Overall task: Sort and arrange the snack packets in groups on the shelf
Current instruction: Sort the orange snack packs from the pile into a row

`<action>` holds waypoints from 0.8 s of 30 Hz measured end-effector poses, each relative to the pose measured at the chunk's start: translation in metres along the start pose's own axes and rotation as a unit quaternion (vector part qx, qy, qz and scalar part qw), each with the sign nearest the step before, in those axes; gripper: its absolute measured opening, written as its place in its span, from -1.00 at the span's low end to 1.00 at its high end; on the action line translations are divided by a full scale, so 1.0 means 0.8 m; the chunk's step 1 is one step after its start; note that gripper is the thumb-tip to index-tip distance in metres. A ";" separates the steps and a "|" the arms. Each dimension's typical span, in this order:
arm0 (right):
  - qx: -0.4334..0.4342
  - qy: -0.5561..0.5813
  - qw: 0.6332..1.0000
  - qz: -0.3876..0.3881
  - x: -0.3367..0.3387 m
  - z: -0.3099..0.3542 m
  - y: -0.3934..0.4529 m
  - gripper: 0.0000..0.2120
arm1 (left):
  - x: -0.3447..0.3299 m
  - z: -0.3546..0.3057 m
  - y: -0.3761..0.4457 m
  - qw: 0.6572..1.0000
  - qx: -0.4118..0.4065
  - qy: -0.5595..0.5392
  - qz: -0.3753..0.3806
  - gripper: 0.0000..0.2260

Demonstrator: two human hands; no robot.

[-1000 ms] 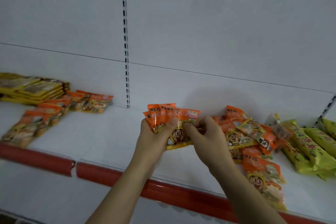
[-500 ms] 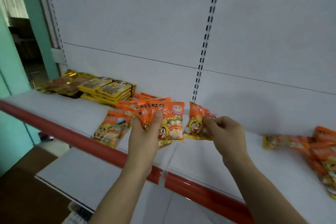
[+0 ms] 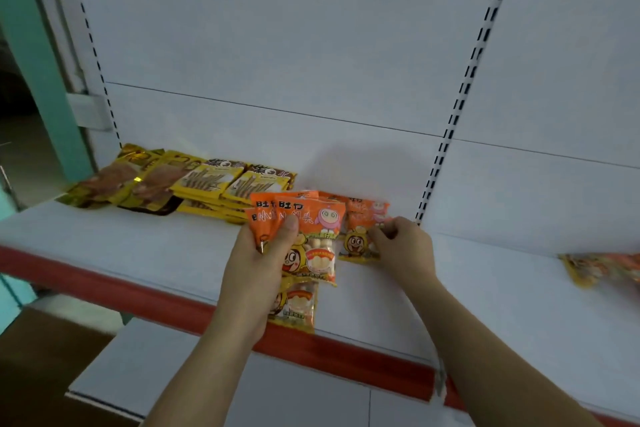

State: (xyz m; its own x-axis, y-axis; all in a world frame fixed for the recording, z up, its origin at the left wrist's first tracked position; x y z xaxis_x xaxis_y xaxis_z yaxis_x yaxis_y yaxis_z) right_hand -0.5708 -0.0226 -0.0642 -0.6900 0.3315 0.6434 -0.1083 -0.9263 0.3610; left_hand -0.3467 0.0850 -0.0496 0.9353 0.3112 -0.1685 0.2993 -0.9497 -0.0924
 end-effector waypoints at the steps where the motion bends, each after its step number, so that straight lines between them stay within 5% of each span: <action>1: 0.003 -0.019 1.000 0.003 -0.003 -0.002 0.000 -0.79 | 0.002 0.001 0.003 1.000 -0.002 -0.003 0.001 -0.60; 14: -0.036 -0.093 0.995 0.017 -0.011 -0.005 0.013 -0.68 | -0.024 -0.002 0.019 0.999 0.008 -0.038 0.017 -0.50; 19: 0.001 0.069 0.997 -0.047 0.041 0.029 -0.016 -0.64 | -0.045 -0.006 0.014 0.999 0.005 -0.031 0.032 -0.54; 21: 0.044 0.190 0.981 0.001 0.054 0.055 -0.043 -0.54 | -0.056 -0.006 0.010 0.999 0.003 -0.030 0.041 -0.50; 24: 0.119 0.172 0.976 0.057 0.058 0.075 -0.074 -0.65 | -0.073 -0.006 0.002 0.998 -0.013 -0.021 0.060 -0.54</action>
State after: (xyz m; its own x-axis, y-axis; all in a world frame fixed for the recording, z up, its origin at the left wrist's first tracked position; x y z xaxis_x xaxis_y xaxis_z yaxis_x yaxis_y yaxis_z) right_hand -0.5538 0.0587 -0.0153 -0.8920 0.1103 0.4383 0.1245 -0.8722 0.4730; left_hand -0.3996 0.0652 -0.0348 0.9562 0.1955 -0.2178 0.1905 -0.9807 -0.0440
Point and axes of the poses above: each hand's wrist, its own y-axis towards the middle knuckle, its own x-axis out of the back of the hand, z = x × y, the point moved 4 cm from there along y, towards the middle knuckle, and after that the axes turned 10 degrees about x, right-handed, at the moved point
